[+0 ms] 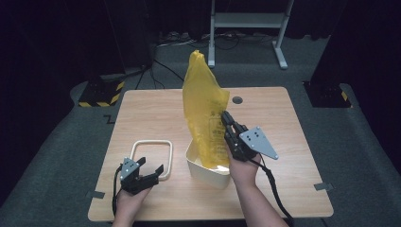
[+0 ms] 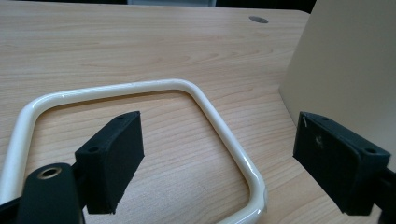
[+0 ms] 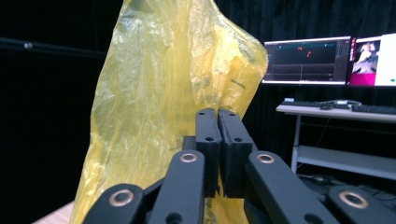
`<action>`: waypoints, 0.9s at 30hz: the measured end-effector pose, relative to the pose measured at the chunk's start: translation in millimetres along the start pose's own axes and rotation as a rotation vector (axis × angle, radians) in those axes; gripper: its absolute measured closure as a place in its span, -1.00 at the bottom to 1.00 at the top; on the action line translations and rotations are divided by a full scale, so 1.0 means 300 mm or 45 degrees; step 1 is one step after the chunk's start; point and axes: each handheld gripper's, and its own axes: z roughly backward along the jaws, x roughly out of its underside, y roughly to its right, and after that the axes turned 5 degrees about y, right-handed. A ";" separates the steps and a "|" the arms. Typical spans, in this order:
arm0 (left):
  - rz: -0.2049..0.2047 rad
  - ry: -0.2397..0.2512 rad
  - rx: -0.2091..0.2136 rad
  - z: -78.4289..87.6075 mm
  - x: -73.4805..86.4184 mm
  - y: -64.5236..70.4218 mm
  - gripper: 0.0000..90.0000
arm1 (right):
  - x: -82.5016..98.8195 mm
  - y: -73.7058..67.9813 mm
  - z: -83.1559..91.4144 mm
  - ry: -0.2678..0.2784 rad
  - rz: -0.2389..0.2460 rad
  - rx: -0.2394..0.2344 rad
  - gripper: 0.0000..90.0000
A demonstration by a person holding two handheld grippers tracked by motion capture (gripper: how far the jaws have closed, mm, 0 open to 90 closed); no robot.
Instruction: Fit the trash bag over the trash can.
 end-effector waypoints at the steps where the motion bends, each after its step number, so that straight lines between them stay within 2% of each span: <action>1: -0.001 -0.001 -0.001 0.000 0.000 0.000 -0.65 | 0.005 0.000 0.007 -0.001 0.012 -0.003 0.94; 7: -0.013 -0.009 0.000 -0.004 0.000 0.010 -0.65 | 0.032 0.027 0.044 -0.006 0.012 -0.003 0.94; 8: -0.017 -0.010 -0.001 -0.006 0.000 0.012 -0.65 | 0.040 0.035 0.062 -0.002 0.016 -0.024 0.94; 12: -0.020 -0.017 -0.004 -0.011 0.000 0.011 -0.65 | 0.050 0.034 0.084 -0.013 0.020 -0.042 0.88; 14: -0.020 -0.016 -0.006 -0.009 0.000 0.008 -0.65 | 0.064 0.026 0.108 -0.027 0.042 -0.047 0.81; 17: -0.015 -0.013 -0.009 -0.007 0.000 0.006 -0.65 | 0.072 0.022 0.127 -0.042 0.062 -0.025 0.63; 23: -0.016 -0.018 -0.007 -0.010 0.001 0.009 -0.65 | 0.047 0.052 0.162 -0.075 0.050 0.007 0.50; 27: -0.017 -0.018 -0.008 -0.014 0.002 0.012 -0.65 | 0.020 0.077 0.160 -0.116 0.037 0.026 0.44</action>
